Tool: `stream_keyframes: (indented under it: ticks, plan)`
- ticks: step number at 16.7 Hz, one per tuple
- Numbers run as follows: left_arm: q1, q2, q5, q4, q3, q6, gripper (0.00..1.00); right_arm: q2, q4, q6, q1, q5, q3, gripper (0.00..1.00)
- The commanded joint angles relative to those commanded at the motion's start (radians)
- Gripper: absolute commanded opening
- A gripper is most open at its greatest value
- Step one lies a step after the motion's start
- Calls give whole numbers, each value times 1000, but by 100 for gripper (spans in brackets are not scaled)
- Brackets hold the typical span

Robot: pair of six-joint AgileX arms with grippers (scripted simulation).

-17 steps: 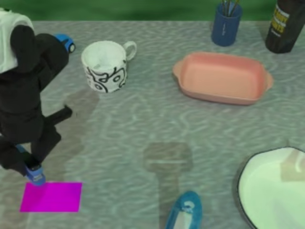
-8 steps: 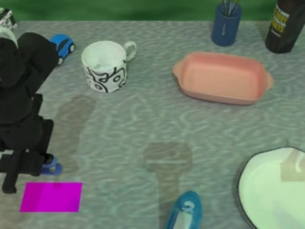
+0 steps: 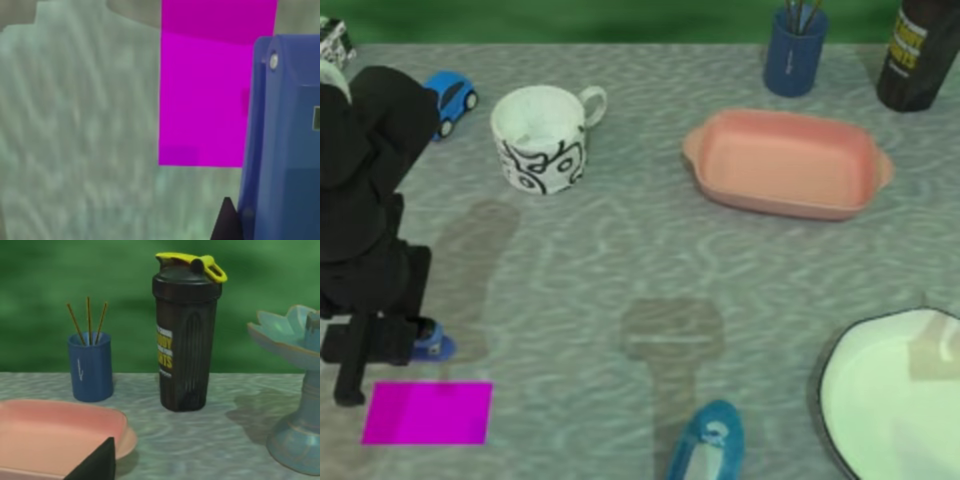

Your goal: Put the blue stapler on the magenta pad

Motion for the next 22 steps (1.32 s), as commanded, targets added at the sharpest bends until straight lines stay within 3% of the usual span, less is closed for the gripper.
stream_keyframes:
  ticks: [4,11,17,22]
  plan:
    - [2,24,1,74,-49,6,0,0,0,0,0,0,0,100]
    - [17,136,1,401,-253,17,0,0,0,0,0,0,0,100]
    - [18,151,1,434,-280,18,0,0,0,0,0,0,0,100]
    - [18,151,1,434,-280,18,38,0,0,0,0,0,0,100]
